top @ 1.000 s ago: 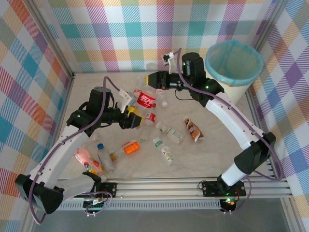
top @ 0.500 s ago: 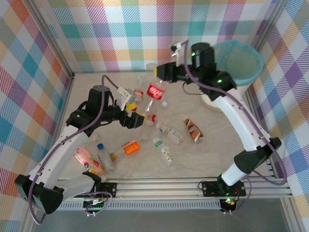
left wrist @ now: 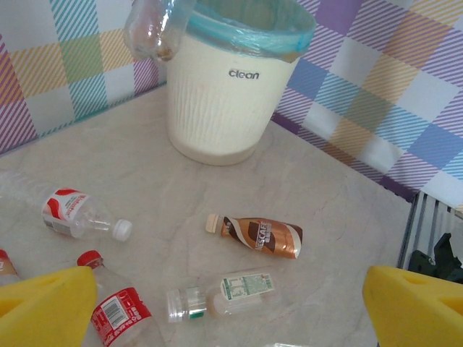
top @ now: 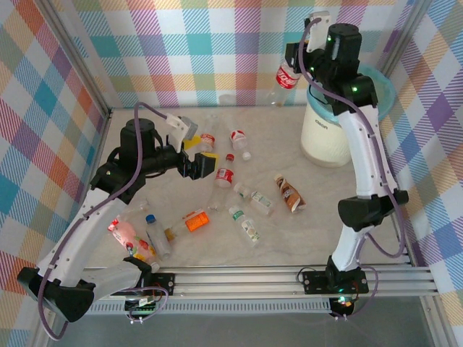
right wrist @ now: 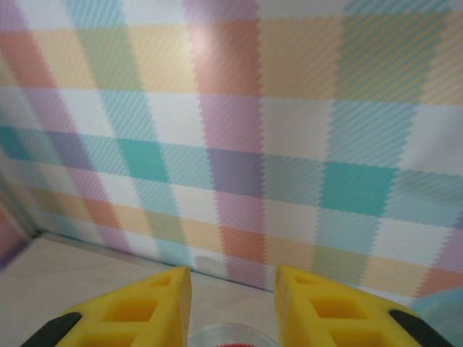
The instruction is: Put the plastic bottles in the bin
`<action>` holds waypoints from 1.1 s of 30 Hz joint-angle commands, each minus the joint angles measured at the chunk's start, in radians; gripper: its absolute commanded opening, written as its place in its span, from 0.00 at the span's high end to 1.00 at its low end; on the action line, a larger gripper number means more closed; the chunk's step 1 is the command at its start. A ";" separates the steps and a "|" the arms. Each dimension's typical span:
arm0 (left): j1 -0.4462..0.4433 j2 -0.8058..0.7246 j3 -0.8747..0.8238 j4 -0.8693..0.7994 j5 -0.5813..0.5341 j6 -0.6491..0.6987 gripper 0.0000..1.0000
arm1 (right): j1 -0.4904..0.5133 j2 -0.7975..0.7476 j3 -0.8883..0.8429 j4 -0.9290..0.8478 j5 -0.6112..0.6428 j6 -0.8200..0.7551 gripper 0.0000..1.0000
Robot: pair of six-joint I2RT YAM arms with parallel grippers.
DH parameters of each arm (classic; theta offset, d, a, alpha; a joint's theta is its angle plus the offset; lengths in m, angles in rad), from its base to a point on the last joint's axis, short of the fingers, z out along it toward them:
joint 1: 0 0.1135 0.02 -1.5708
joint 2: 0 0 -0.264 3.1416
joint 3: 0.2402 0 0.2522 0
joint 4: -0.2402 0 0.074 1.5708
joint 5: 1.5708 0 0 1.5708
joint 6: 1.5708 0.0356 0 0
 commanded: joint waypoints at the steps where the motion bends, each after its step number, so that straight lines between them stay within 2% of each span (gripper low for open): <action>1: -0.004 -0.021 0.007 0.018 -0.009 -0.012 0.06 | -0.043 -0.012 0.065 0.062 0.140 -0.075 0.96; 7: -0.004 -0.001 0.000 0.032 -0.005 -0.006 0.06 | -0.094 0.020 0.153 0.053 0.172 -0.093 0.96; 12: -0.004 0.029 0.002 0.060 0.010 -0.018 0.06 | -0.121 0.016 0.164 0.083 0.162 -0.087 0.96; 20: -0.004 0.058 -0.007 0.073 0.020 -0.023 0.06 | -0.173 0.042 0.202 0.050 0.219 -0.073 0.95; 23: -0.004 0.065 -0.016 0.079 0.020 -0.025 0.06 | -0.175 0.055 0.188 -0.014 0.205 -0.035 0.95; 27: -0.004 0.074 -0.027 0.092 0.018 -0.038 0.06 | -0.170 0.065 0.144 -0.010 0.169 0.043 0.97; 30: -0.004 0.074 -0.030 0.082 0.015 -0.038 0.06 | -0.154 0.080 0.136 -0.023 0.219 0.037 0.99; 33: -0.004 0.070 -0.041 0.073 0.005 -0.038 0.06 | -0.147 0.057 0.056 0.008 0.257 0.028 1.00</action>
